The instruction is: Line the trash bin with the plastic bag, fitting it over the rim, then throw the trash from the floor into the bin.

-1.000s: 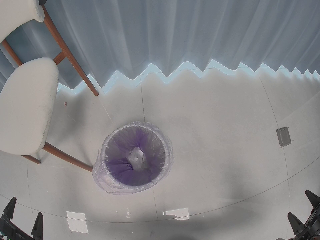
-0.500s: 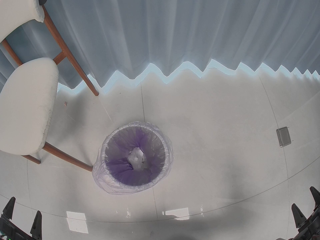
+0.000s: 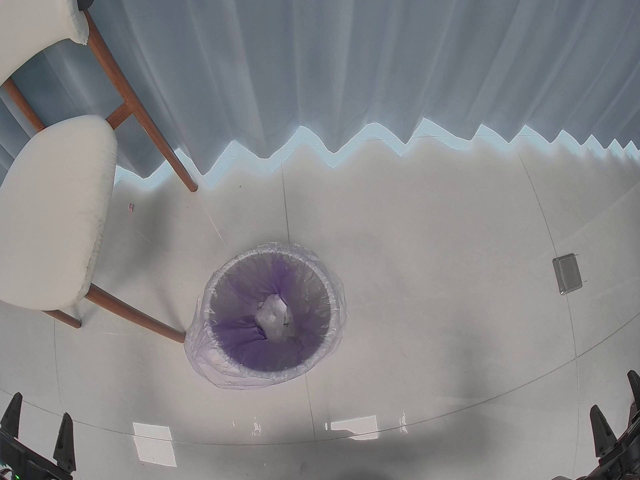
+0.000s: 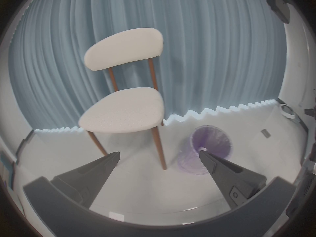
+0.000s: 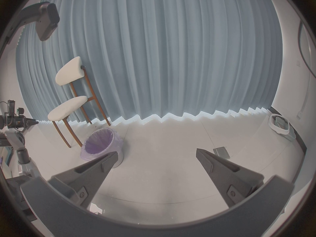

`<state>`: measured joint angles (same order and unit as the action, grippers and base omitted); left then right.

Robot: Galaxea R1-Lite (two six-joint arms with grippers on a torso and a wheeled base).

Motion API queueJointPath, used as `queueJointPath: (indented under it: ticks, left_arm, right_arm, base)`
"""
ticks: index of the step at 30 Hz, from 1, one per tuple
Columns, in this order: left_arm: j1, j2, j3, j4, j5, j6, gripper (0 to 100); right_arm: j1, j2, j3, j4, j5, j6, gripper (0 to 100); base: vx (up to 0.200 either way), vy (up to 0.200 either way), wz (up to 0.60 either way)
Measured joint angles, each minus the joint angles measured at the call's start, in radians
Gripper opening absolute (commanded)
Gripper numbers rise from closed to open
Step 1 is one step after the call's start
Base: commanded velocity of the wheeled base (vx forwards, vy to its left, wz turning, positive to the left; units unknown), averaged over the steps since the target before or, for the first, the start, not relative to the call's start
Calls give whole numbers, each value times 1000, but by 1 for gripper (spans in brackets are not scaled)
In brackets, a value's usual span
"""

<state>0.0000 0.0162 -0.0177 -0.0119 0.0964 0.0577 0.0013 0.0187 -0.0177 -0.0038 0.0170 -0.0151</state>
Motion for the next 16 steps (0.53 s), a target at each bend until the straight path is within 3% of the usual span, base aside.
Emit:
queueJointPath:
  ticks: [4, 7, 14, 16]
  left_arm:
    - [0, 0, 0, 1, 97, -10, 100]
    - [0, 0, 0, 6, 87, -13, 100]
    - [-2, 0, 0, 40, -158, -18, 100]
    - [-2, 0, 0, 46, -179, -20, 100]
  right_arm:
    - [0, -4, 0, 0, -20, 26, 100]
    - [0, -6, 0, 0, -31, 35, 100]
    - [0, -6, 0, 0, -50, 46, 100]
    - [0, -6, 0, 0, -54, 47, 100]
  base:
    - [0, 0, 0]
    - [0, 0, 0]
    - [0, 0, 0]
    - [0, 0, 0]
